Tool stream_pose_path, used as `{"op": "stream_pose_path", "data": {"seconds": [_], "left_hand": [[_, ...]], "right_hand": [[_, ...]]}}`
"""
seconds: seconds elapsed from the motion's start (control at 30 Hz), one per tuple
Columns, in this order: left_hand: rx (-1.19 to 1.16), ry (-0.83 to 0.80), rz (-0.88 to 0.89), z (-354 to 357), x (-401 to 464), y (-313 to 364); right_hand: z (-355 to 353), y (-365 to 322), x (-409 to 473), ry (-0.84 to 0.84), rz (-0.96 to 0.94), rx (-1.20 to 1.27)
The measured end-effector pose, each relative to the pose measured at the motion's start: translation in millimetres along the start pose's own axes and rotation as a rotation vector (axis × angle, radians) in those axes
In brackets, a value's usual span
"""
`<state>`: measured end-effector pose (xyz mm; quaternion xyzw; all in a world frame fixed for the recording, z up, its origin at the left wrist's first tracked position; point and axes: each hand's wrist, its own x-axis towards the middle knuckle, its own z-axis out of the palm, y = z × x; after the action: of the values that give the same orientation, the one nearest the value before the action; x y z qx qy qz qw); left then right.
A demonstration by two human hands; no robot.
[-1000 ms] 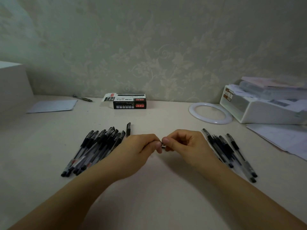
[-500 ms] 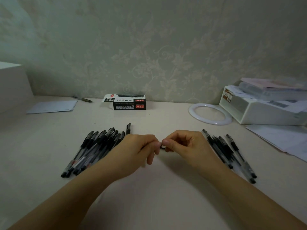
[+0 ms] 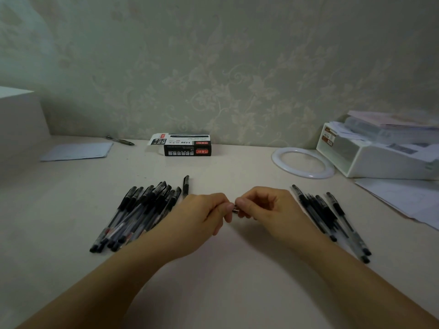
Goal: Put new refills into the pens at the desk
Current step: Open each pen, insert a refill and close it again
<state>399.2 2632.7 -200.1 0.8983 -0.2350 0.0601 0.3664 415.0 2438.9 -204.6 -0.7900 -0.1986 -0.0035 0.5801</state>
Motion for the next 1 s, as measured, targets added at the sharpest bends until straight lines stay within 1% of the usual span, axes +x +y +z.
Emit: {"op": "stream_pose_path", "data": {"seconds": [0.13, 0.3, 0.5, 0.63, 0.8, 0.93, 1.0], "left_hand": [[-0.012, 0.021, -0.013, -0.3, 0.3, -1.2], [-0.005, 0.020, 0.000, 0.7, 0.7, -1.1], [-0.030, 0.023, -0.010, 1.2, 0.7, -1.9], [-0.015, 0.027, -0.003, 1.5, 0.9, -2.0], [-0.038, 0.028, -0.001, 2.0, 1.3, -2.1], [-0.063, 0.040, -0.023, 2.0, 1.6, -3.7], [-0.062, 0.070, -0.045, 1.4, 2.3, -5.4]], "right_hand": [[-0.5, 0.3, 1.6, 0.000, -0.015, 0.050], [3.3, -2.2, 1.0, 0.048, 0.046, 0.052], [0.6, 1.4, 2.6, 0.029, 0.024, 0.094], [1.8, -0.6, 1.8, 0.013, 0.074, 0.132], [2.4, 0.1, 1.7, 0.056, 0.113, 0.096], [-1.0, 0.6, 3.4, 0.086, 0.147, 0.194], [-2.8, 0.1, 4.5, 0.161, 0.178, 0.304]]}}
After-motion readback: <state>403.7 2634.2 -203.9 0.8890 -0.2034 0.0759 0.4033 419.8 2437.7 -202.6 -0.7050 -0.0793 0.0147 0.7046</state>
